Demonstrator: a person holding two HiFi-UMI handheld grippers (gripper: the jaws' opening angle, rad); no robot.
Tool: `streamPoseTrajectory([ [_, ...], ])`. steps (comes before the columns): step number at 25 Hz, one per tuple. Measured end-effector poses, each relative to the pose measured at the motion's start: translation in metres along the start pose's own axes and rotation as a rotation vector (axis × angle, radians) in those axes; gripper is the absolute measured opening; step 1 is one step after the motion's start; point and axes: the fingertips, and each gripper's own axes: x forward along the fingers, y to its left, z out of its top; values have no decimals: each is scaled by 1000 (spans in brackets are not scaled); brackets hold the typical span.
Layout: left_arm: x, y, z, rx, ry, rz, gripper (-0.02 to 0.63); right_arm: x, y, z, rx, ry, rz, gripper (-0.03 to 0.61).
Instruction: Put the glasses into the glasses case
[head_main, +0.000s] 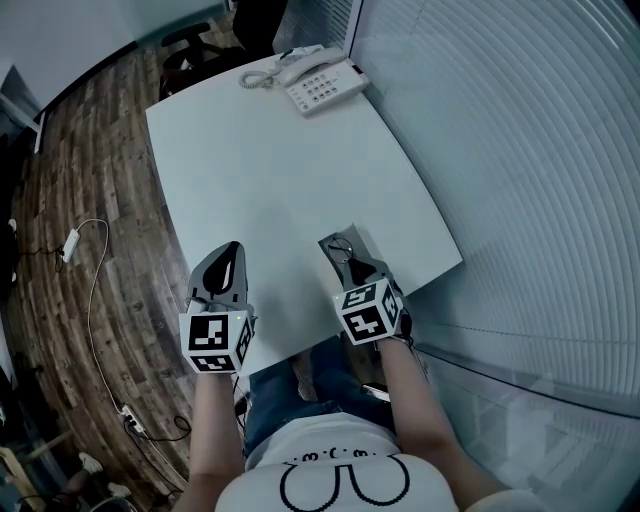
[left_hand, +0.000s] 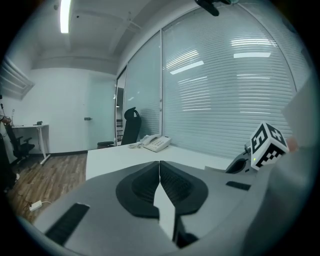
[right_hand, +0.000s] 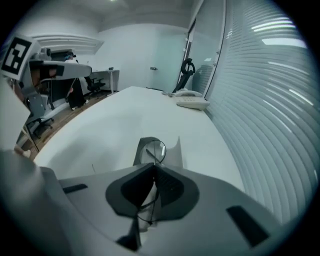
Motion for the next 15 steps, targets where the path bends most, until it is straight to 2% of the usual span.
streamPoseTrajectory([
  [3,-2,3,-1,-1,1,2,17,5,0,-4,-33,41,-48,21],
  [6,-2,5,-4,-2,4,-4,18,6,5,-5,-42,46,-36,22],
  [9,-2,8,-6,-4,6,-13,18,7,13,-3,-48,42,3,105],
  [13,-4,12,-2,-7,-8,-32,18,-3,12,4,-9,0,-17,166],
  [15,-5,13,3,-7,-24,-49,17,-14,8,10,31,-34,-34,175],
])
